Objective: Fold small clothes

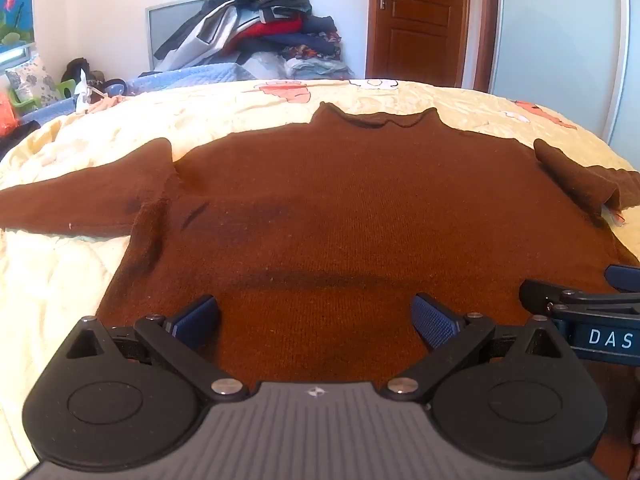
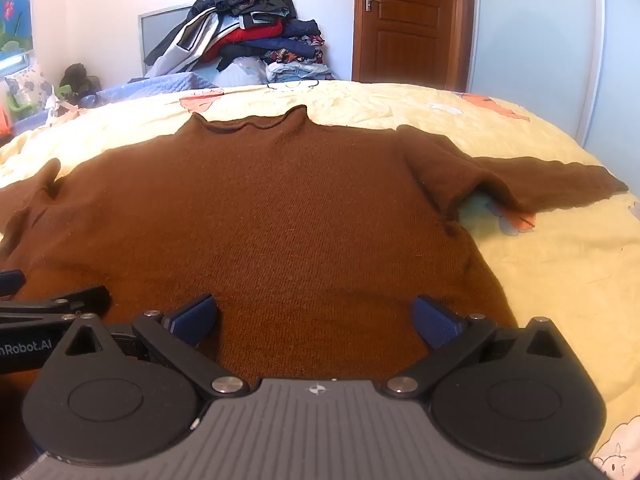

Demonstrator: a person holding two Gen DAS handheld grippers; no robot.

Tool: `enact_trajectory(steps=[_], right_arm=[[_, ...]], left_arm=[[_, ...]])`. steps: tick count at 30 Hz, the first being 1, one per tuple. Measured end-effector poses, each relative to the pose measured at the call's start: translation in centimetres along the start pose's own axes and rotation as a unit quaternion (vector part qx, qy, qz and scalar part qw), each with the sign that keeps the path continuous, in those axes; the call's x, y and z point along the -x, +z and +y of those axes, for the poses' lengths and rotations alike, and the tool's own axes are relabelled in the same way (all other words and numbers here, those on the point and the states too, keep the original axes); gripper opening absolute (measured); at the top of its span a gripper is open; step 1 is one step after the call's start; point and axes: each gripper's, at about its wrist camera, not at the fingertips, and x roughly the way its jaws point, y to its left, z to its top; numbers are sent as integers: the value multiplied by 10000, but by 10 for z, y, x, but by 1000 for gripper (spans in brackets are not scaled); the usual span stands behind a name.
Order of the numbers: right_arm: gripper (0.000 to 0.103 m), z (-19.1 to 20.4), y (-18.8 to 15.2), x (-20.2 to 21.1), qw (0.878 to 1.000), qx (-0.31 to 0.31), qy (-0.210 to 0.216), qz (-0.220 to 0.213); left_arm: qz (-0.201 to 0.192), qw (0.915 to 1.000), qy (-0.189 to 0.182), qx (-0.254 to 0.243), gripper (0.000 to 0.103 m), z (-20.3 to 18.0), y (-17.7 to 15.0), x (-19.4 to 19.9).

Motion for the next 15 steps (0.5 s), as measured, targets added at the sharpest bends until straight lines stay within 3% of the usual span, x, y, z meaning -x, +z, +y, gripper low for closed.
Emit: enact_trajectory(steps=[3,4,15], right_arm=[[103,1,0,0,10000,20,-14,7],[103,1,0,0,10000,23,-17,8],[103,-1,0,-1,10000,18,-11,11]], left_arm=[[-13,10000,9,-13,103,2,-3,4],[180,9998,-4,4,103,3,4,-3],[85,9999,55,12,103,-2,0,2]])
